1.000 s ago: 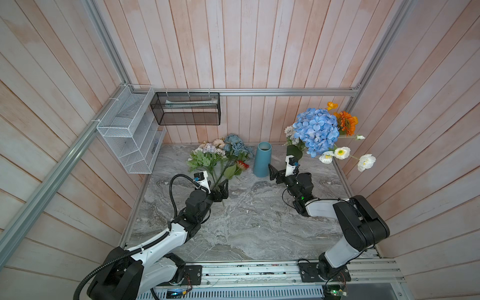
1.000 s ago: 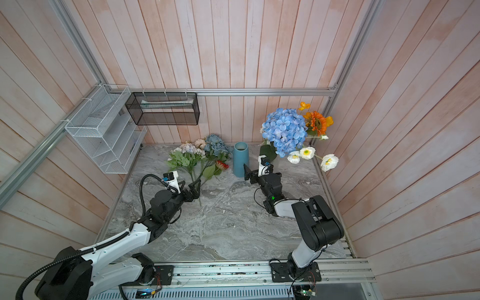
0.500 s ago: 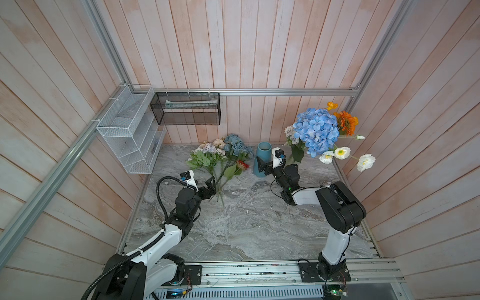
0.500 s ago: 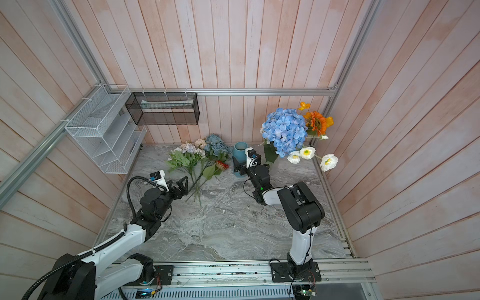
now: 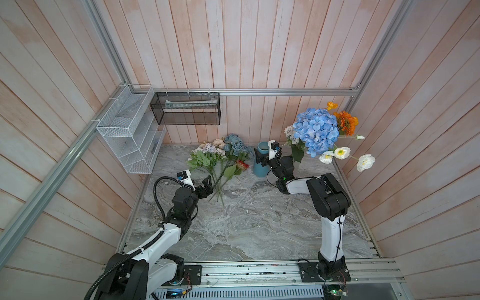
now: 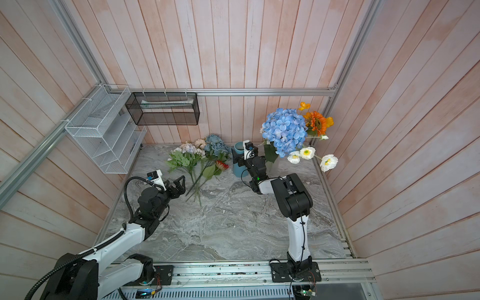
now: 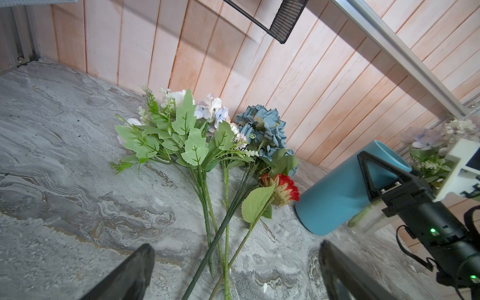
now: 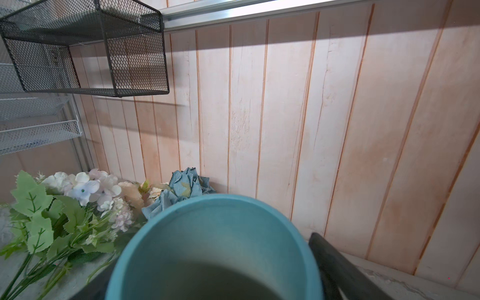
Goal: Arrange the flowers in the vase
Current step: 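Release the glass vase, reach right gripper to teal vase while left nears flowers, then grasp the teal vase with the right gripper and pull it nearer the robot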
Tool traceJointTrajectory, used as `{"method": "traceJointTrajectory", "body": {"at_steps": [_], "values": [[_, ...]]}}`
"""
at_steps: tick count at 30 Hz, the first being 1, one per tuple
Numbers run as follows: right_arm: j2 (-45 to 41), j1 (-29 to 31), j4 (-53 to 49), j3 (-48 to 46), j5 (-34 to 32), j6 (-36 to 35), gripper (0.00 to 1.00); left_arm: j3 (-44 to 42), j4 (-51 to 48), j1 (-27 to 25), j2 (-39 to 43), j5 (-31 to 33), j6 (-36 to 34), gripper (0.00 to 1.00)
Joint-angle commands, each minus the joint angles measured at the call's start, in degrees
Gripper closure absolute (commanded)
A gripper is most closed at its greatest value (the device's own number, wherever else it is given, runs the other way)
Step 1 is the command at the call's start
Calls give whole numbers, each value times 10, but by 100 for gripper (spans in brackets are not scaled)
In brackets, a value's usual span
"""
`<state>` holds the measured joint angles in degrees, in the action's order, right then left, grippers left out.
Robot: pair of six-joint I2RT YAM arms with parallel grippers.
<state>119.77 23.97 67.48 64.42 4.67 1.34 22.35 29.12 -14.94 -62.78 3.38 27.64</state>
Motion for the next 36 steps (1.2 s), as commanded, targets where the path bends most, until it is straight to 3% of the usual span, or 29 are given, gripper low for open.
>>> {"method": "traceJointTrajectory", "body": {"at_steps": [1,5,9,12,19,26,31,36], "values": [[15,0,10,13,18,0,12,-3,-5,14,5,-1,-5,0],[10,-1,27,2,22,2,36,-2,-36,38,22,19,7,0],[-13,-1,40,-28,25,-6,44,-4,-66,78,31,4,37,0],[-47,0,47,-73,24,-8,46,-15,-67,102,33,-25,60,0],[-183,22,31,-234,3,-12,47,-25,-60,106,32,-96,70,0],[-329,100,-7,-381,-72,2,45,-34,-56,93,40,-146,71,0],[-414,154,-86,-419,-103,-7,45,-27,-87,71,45,-164,62,0],[-431,157,-81,-414,-138,-53,52,-25,-110,63,59,-165,51,0]]}}
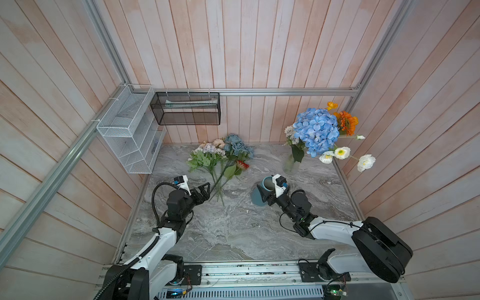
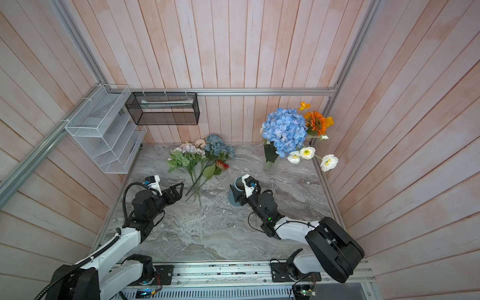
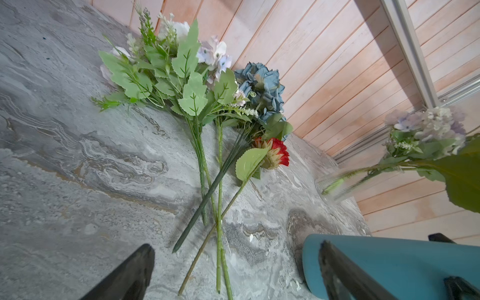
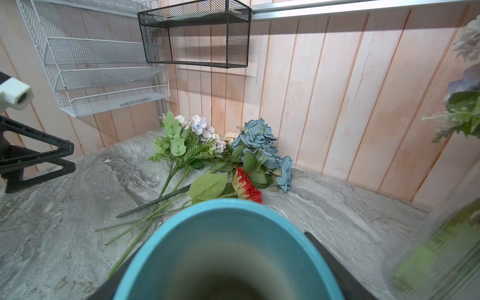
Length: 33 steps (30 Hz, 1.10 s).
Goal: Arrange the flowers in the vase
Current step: 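Grasp the teal vase with the right gripper and pull it nearer the robot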
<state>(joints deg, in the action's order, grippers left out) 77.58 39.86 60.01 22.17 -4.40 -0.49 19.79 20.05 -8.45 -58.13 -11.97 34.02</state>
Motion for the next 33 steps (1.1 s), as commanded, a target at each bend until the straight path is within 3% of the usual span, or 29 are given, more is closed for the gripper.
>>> {"method": "traceJointTrajectory", "body": {"at_steps": [1,6,13,18,21,25,33], "values": [[-10,-1,-6,14,-49,-39,53,2,-22,-2,15,-11,-12,0],[-53,5,-71,22,-26,5,54,4,-20,-3,22,-17,-5,0],[-141,34,-304,75,-36,37,52,18,-11,-9,-12,-36,-13,0],[-161,47,-303,46,-33,47,48,12,1,-14,-26,-36,-15,0],[-168,49,-298,34,-41,54,33,18,-3,-18,-37,-35,-24,0],[-183,50,-289,32,-35,54,3,35,-12,-21,-53,-37,-38,0],[-229,50,-348,55,-31,61,2,75,-29,-25,-85,-31,-72,0]]}}
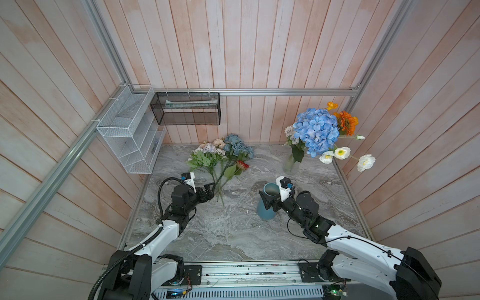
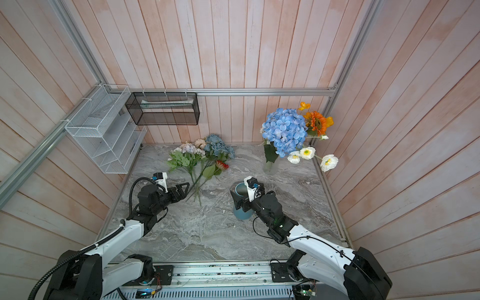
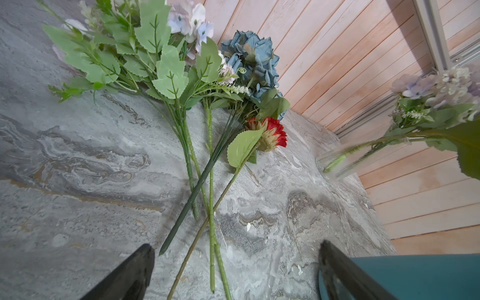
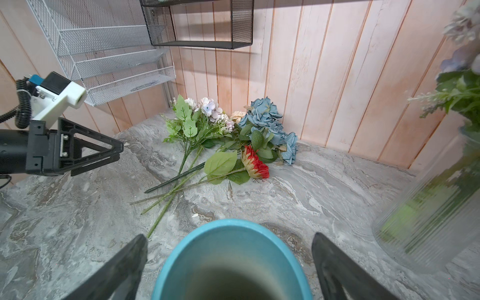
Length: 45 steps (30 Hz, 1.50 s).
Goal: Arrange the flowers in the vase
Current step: 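Grasp the teal vase with the right gripper and pull it nearer the robot, then grasp the dusty-blue hydrangea stems with the left gripper while the right gripper withdraws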
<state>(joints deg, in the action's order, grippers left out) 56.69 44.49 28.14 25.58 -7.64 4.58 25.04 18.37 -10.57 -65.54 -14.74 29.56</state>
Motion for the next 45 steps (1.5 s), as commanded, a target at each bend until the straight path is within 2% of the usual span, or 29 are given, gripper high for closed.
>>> {"method": "traceJointTrajectory", "body": {"at_steps": [1,8,14,17,19,21,24,27,34,39,45], "values": [[-31,3,-42,25,-2,15,2,29,-16,-7,-18,-2,-35,0],[-102,3,-105,55,-1,24,2,104,-81,-18,-108,27,-98,7],[-90,-3,-160,123,-55,0,2,168,-123,-31,-205,47,-125,26],[-67,-27,-177,152,-82,11,2,202,-152,-44,-247,67,-144,37],[-52,-60,-184,167,-70,35,2,222,-173,-51,-272,77,-154,46],[-44,-101,-174,166,-23,62,2,233,-186,-53,-289,85,-154,54],[-36,-167,-136,148,72,107,2,245,-200,-53,-306,93,-148,54],[-30,-204,-113,133,110,133,2,262,-227,-53,-323,115,-139,55],[-20,-214,-106,114,99,139,2,308,-277,-53,-379,113,-136,61],[-21,-216,-97,107,75,141,2,315,-289,-53,-395,105,-134,73],[-22,-217,-88,107,62,140,2,324,-301,-55,-409,91,-138,80]]}}
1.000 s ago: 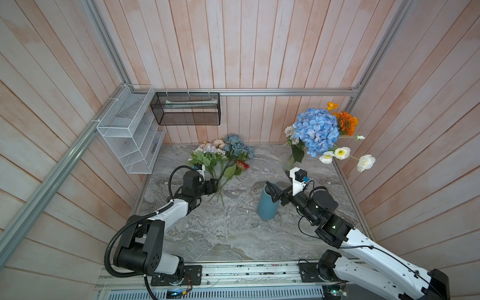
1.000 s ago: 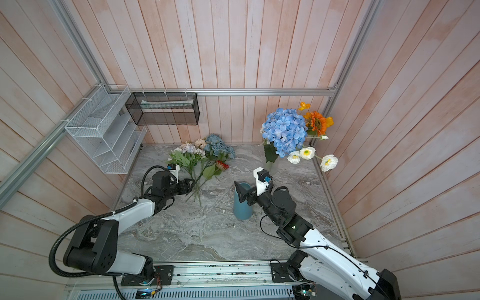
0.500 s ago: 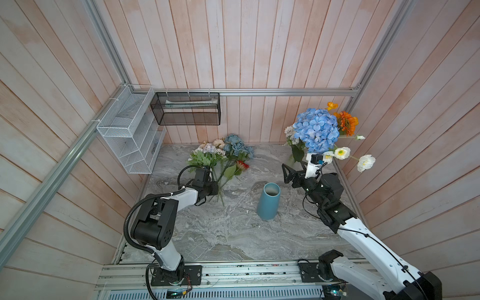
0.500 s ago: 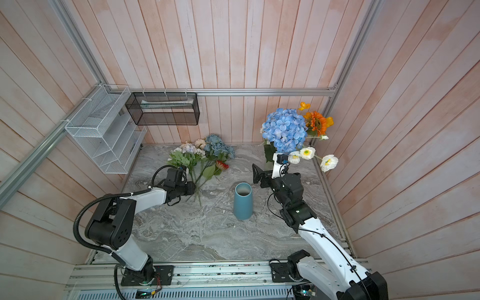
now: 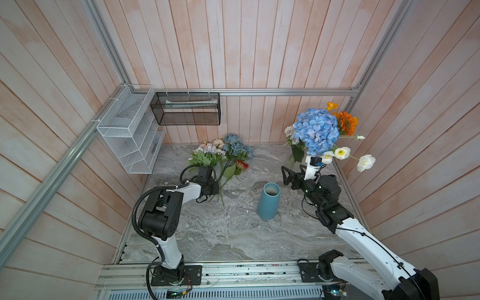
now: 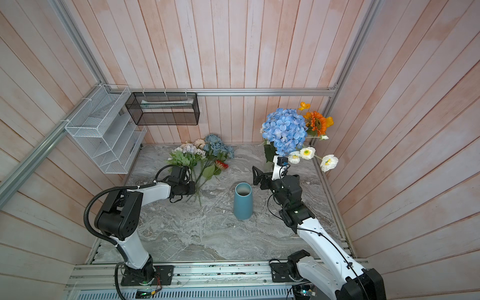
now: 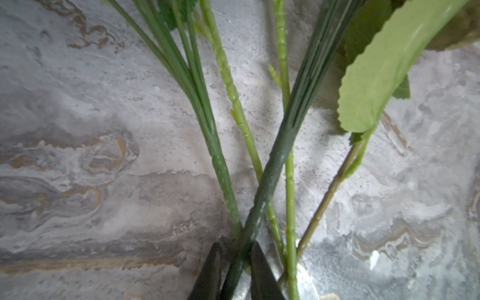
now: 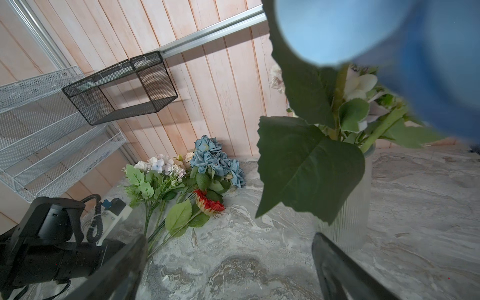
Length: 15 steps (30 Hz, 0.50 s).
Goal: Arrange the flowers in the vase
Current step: 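Grasp the dusty-blue hydrangea stems with the left gripper while the right gripper withdraws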
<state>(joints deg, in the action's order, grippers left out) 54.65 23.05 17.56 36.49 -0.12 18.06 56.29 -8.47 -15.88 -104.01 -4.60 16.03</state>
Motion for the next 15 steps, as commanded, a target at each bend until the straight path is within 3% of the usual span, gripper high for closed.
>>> {"method": "traceJointTrajectory", "body": {"at_steps": [1,11,15], "values": [[-2,-3,18,-2,-15,6,2,14,-38,-2,-28,-11,-5,81],[-20,-3,20,-7,-39,8,2,20,-59,-36,-17,-8,-26,100],[-23,-3,20,-9,-40,12,2,13,-61,-58,-4,-28,-18,100]]}}
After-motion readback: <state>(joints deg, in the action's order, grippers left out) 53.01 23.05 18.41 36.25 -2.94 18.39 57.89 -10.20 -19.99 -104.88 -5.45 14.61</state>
